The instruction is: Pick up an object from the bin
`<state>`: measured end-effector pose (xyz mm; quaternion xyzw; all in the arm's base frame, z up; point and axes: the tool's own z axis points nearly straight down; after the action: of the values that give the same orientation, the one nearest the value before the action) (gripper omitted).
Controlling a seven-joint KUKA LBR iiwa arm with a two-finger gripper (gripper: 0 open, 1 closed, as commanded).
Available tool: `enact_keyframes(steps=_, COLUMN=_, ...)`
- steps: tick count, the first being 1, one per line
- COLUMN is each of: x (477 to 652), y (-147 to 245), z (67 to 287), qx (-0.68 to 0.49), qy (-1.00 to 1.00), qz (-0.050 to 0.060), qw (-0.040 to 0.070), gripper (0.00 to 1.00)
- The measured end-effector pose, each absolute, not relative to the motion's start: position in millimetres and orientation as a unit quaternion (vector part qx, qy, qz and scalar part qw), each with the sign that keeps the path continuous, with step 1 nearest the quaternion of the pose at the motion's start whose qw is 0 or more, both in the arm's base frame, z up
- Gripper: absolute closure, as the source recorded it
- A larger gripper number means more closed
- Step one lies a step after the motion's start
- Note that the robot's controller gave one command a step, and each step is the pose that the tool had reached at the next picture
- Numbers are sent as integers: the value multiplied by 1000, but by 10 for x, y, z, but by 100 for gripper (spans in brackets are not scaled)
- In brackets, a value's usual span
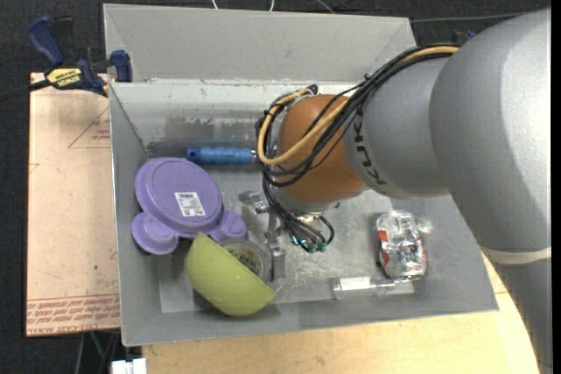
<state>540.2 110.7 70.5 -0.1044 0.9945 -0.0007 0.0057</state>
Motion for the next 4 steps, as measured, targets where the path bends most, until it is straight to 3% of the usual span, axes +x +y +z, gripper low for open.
enact_keyframes(steps=1, x=5404, y=1104, z=704, qx=-104, qy=995, qz=-1, qw=6, gripper=0)
enact_keyframes(steps=2, x=5434, y=1559, z=721, qx=-113, qy=994, qz=0, qw=8, gripper=0)
enact_keyframes(steps=3, x=5433, y=1548, z=719, qx=-112, qy=994, qz=0, qw=7, gripper=0)
enact_keyframes(steps=4, x=5263, y=1971, z=743, qx=-165, qy=986, qz=-11, qw=14, gripper=0)
